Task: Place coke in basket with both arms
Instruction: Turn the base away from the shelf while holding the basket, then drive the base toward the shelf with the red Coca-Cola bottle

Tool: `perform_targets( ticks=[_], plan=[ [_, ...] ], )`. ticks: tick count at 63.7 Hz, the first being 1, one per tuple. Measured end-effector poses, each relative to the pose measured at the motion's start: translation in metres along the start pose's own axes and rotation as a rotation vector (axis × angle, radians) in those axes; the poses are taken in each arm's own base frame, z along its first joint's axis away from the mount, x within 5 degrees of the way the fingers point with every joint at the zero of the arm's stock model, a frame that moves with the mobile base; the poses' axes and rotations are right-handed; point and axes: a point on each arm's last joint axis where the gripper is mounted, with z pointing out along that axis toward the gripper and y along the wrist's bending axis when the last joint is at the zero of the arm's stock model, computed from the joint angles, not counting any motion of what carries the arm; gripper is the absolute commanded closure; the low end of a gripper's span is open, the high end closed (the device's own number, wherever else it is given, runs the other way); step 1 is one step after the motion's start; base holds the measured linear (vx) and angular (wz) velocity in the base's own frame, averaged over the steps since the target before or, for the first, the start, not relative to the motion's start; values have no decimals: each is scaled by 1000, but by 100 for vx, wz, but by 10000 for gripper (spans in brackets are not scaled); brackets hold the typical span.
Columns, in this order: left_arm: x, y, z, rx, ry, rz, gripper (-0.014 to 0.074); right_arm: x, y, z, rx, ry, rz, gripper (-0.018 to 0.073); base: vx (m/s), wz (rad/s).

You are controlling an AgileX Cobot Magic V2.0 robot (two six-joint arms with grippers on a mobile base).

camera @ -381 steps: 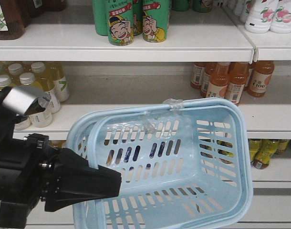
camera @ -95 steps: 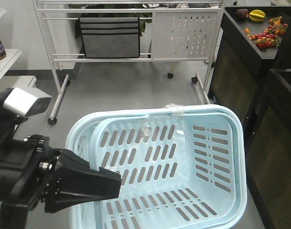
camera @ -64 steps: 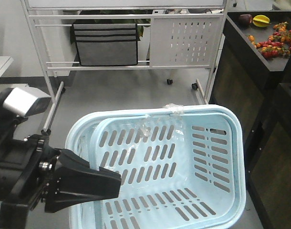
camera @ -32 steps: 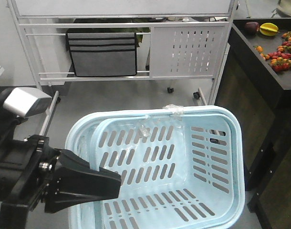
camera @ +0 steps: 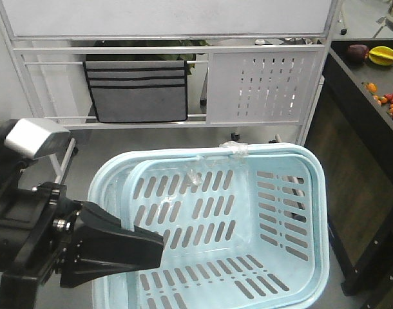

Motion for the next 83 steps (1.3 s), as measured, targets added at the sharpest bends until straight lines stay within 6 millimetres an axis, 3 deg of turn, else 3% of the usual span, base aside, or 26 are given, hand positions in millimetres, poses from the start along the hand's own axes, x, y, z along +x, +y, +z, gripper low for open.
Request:
perform_targets(
  ticks=[44, 83],
  plan=[
    [0, 0, 0, 0, 0, 0, 603, 0, 0, 0, 0, 0, 0, 564, 32, 23],
    [0, 0, 0, 0, 0, 0, 603, 0, 0, 0, 0, 0, 0, 564, 21, 55]
  ],
)
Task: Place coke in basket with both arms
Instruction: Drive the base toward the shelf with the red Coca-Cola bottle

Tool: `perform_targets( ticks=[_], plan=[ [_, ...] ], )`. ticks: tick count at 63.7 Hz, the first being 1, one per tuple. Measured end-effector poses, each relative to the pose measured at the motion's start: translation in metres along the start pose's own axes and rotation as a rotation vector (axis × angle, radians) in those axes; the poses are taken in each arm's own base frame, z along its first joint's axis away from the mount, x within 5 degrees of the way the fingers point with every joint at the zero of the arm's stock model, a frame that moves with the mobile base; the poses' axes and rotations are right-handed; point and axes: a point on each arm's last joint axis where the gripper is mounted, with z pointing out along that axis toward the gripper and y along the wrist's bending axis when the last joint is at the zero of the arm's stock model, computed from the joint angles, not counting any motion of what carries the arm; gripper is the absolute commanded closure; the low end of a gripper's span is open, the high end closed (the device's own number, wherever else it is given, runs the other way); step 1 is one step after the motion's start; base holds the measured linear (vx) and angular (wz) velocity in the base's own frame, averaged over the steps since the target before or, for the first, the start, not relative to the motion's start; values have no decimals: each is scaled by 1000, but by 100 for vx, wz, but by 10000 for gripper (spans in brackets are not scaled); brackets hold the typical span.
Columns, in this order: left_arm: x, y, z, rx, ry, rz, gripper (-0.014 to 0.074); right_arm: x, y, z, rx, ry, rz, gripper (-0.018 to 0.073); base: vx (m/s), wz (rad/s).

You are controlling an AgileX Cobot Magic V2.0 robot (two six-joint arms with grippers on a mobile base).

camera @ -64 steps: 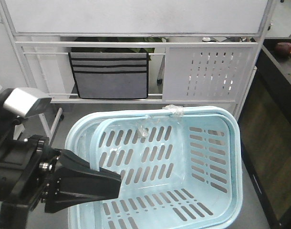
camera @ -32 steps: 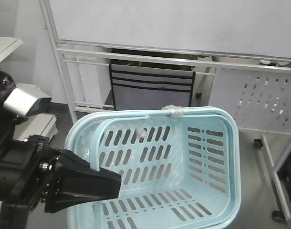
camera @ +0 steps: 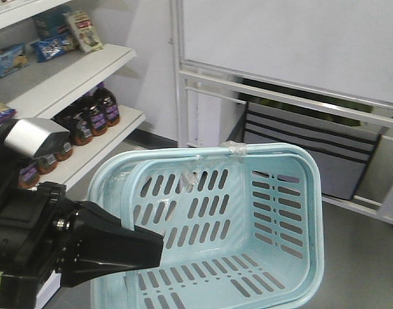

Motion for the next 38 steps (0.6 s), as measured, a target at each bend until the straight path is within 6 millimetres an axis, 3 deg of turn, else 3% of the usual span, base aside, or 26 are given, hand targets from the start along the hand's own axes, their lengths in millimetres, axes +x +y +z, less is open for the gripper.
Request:
perform_targets(
  ticks=[38],
  plan=[
    [0, 0, 0, 0, 0, 0, 603, 0, 0, 0, 0, 0, 0, 564, 13, 61]
  ],
)
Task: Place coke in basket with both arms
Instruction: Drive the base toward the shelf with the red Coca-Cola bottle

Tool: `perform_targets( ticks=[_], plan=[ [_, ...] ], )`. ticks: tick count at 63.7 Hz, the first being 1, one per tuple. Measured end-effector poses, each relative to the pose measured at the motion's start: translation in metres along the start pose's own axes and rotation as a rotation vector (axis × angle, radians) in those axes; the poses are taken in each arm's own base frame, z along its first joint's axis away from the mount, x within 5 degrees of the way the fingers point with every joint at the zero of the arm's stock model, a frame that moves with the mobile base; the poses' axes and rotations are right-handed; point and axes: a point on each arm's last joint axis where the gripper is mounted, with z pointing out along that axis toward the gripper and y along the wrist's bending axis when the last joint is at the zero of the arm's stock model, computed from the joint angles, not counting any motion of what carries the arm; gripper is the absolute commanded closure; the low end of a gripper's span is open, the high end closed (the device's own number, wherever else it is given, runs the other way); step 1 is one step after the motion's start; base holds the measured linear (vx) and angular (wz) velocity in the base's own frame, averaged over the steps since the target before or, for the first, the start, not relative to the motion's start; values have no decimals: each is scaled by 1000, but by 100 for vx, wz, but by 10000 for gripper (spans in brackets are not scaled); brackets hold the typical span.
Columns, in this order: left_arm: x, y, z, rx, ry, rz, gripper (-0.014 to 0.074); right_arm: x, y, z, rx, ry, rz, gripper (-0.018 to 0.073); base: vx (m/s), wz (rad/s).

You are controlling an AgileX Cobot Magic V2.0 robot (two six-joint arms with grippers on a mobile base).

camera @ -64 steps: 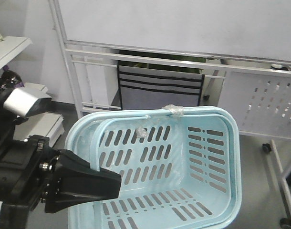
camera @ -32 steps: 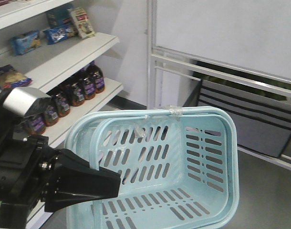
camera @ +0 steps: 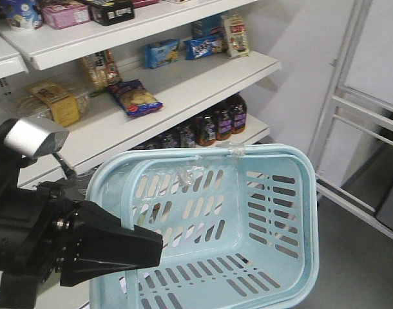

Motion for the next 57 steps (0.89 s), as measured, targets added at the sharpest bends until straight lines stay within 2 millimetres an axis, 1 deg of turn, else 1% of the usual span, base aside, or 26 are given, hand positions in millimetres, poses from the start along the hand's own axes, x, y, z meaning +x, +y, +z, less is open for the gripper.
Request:
perform_targets(
  ticks=[37, 57],
  plan=[
    [0, 0, 0, 0, 0, 0, 603, 0, 0, 0, 0, 0, 0, 564, 11, 53],
    [0, 0, 0, 0, 0, 0, 603, 0, 0, 0, 0, 0, 0, 564, 12, 62]
  ],
)
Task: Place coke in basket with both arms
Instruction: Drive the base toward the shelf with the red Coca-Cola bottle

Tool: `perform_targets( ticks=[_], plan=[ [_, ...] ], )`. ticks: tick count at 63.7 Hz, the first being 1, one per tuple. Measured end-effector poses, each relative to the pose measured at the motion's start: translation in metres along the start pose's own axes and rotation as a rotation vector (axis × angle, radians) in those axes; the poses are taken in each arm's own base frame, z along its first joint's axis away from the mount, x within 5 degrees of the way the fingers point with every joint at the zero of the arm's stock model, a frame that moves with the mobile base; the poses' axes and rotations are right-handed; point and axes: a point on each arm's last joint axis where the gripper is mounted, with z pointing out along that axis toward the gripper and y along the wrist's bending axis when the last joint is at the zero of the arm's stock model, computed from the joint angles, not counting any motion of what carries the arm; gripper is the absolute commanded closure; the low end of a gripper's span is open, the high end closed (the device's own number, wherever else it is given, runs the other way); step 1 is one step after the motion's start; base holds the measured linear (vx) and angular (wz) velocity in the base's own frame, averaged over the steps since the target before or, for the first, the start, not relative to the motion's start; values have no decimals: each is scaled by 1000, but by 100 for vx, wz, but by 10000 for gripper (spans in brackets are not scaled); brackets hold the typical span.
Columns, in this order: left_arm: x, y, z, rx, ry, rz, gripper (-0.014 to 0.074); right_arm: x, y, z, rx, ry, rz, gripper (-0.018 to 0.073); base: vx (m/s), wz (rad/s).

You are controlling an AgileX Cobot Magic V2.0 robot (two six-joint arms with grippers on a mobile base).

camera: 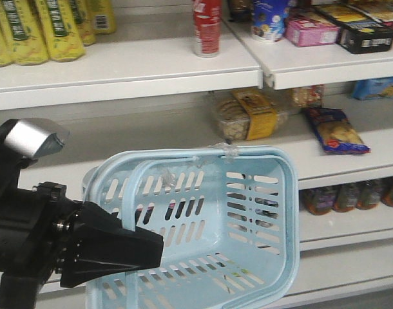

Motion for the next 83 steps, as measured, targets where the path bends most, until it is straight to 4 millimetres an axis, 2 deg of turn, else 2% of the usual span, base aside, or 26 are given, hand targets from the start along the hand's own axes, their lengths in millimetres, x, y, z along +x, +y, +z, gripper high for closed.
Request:
perform_targets(
  ticks=[34, 83],
  plan=[
    [0, 0, 0, 0, 0, 0, 603, 0, 0, 0, 0, 0, 0, 564, 13, 51],
    [0, 0, 0, 0, 0, 0, 603, 0, 0, 0, 0, 0, 0, 564, 11, 0]
  ],
)
